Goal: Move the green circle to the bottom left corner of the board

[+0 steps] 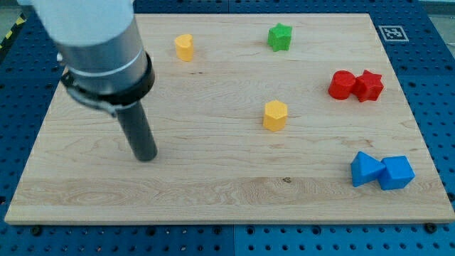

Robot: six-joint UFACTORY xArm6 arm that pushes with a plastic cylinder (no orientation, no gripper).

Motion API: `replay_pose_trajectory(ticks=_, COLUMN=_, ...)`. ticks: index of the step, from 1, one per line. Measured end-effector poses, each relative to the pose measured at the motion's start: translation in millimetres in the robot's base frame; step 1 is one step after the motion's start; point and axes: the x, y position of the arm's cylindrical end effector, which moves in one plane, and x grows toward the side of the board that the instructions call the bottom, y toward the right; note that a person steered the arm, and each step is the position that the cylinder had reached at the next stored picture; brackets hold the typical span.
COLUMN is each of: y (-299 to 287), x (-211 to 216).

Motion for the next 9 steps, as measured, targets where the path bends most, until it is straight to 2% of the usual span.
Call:
replay_pose_trajectory(ticks=3, y=1.4, x=-118.2)
replay_pose_trajectory(ticks=4, y=1.3, x=-121.7)
replay_pose_trajectory(ticks=5, y=-29.7, x=-122.4)
replay_pose_trajectory(ticks=9, y=-73.7, x=-128.3)
